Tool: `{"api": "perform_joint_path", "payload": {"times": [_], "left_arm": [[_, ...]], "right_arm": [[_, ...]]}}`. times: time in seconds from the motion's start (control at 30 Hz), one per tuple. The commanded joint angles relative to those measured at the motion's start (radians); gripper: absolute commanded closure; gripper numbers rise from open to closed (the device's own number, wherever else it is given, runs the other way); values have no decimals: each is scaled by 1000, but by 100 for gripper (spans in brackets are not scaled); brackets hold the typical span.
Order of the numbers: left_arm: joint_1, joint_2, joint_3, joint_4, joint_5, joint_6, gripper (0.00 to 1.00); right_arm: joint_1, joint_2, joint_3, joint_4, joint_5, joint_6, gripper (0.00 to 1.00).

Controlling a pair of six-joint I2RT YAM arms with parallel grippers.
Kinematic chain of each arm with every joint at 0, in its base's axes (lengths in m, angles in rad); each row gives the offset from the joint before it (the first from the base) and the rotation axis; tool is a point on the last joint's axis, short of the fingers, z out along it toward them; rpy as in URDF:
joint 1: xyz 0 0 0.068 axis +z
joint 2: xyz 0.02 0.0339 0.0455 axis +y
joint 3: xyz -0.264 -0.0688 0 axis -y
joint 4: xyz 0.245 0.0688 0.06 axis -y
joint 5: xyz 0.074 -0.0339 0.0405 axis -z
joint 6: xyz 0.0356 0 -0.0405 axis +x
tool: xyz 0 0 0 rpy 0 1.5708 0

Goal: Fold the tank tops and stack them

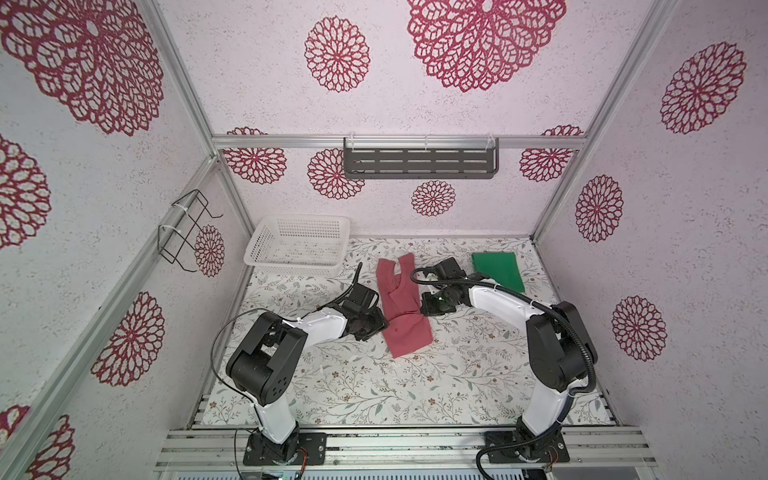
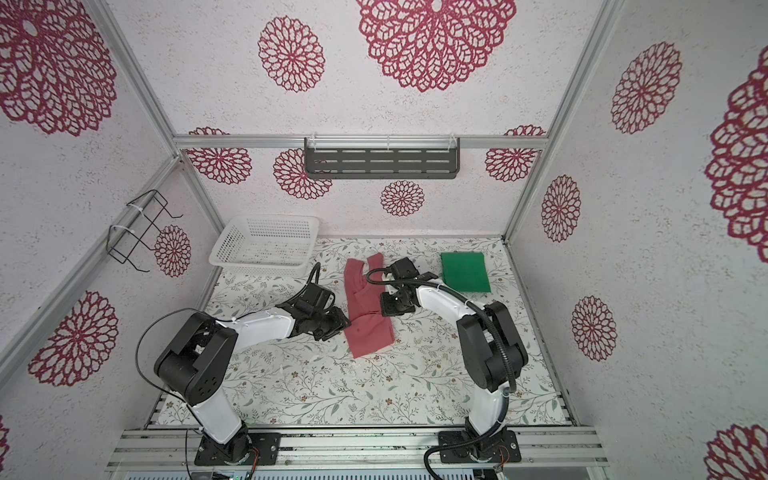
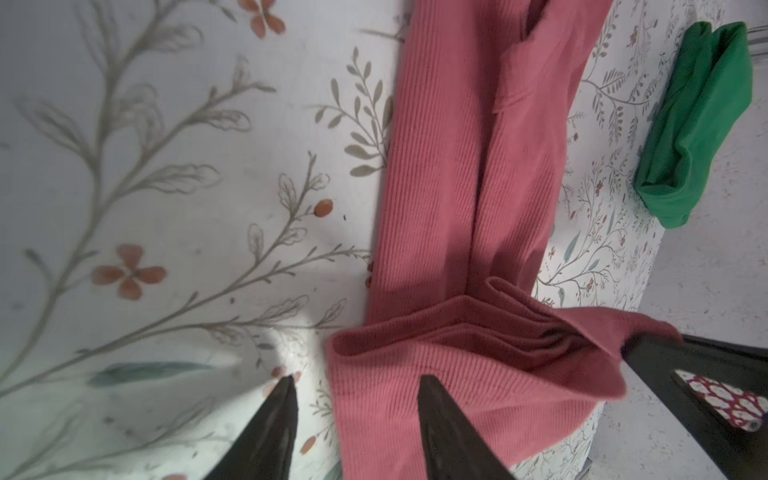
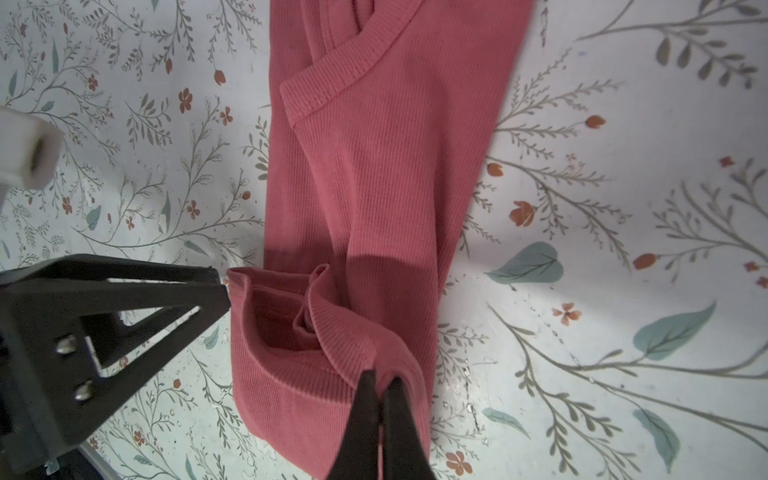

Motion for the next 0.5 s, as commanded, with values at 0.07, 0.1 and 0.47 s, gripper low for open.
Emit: {"api": "perform_joint_path", "payload": {"times": [0.07, 0.1, 0.47], "left_arm": [[-22, 44, -6, 63, -12, -38, 67], [-22, 46, 1, 61, -9, -36, 74], [-31, -144, -10, -133, -76, 26, 100]], "right_arm": [[-7, -16, -1, 16, -23, -7, 100], [-8, -18, -5, 18, -23, -7, 100], [1, -111, -113, 33, -38, 41, 100]]}}
